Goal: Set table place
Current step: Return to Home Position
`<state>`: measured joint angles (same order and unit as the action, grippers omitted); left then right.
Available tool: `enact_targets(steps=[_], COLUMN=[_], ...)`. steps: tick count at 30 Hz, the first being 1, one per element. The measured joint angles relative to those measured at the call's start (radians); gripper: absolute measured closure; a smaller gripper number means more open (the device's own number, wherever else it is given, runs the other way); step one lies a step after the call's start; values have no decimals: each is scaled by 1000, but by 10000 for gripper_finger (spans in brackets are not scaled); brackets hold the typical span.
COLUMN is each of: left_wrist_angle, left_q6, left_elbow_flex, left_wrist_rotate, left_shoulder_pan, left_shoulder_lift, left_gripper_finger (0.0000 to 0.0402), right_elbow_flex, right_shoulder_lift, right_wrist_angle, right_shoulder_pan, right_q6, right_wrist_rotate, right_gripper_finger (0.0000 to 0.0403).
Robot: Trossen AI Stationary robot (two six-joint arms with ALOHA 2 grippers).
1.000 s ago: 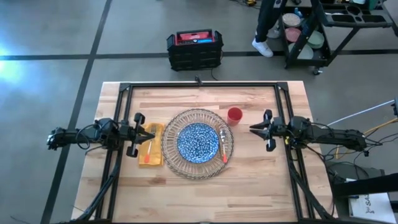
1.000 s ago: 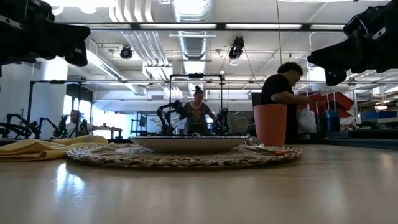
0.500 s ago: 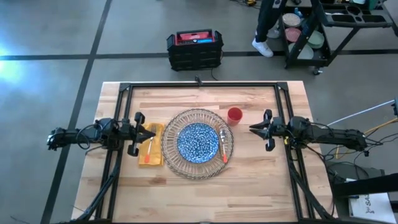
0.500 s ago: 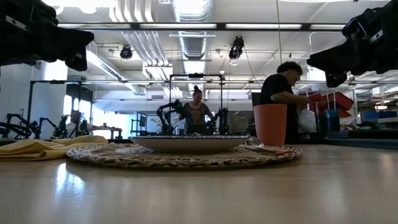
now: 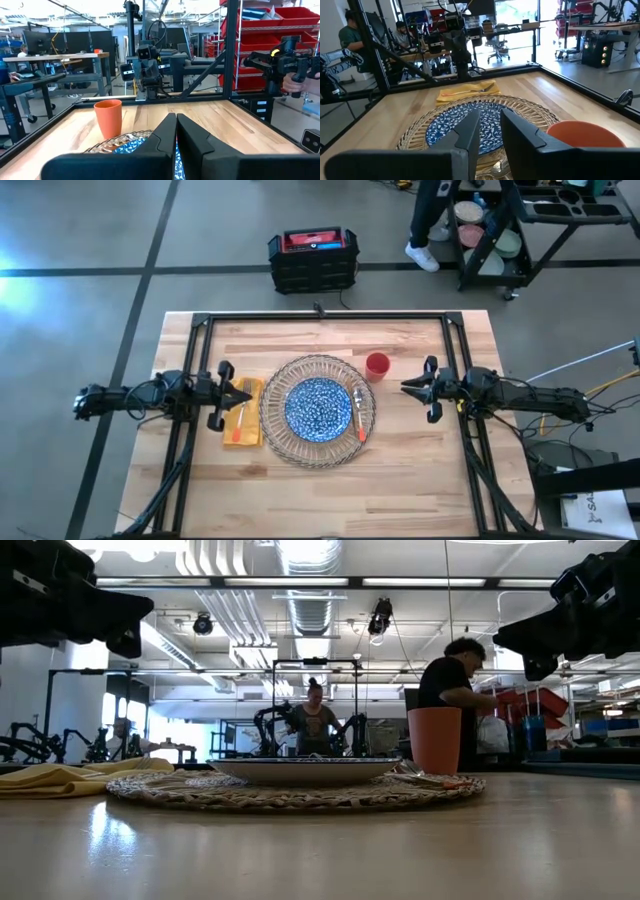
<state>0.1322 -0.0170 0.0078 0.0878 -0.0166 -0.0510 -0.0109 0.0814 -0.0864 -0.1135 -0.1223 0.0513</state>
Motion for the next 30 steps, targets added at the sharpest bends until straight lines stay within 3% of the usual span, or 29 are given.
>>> enact_targets(steps=[30], left_wrist_angle=[1], left_q6=[0], left_elbow_flex=[0], left_wrist_rotate=[-1], left_shoulder_pan=[0], left_shoulder_lift=[-83], left_gripper_finger=[402], right_elbow_flex=[0], right_shoulder_lift=[0], right_wrist_angle=[2], right_shoulder_pan=[0], right_q6=[-9], right_wrist_rotate=[0], right_gripper_finger=[311])
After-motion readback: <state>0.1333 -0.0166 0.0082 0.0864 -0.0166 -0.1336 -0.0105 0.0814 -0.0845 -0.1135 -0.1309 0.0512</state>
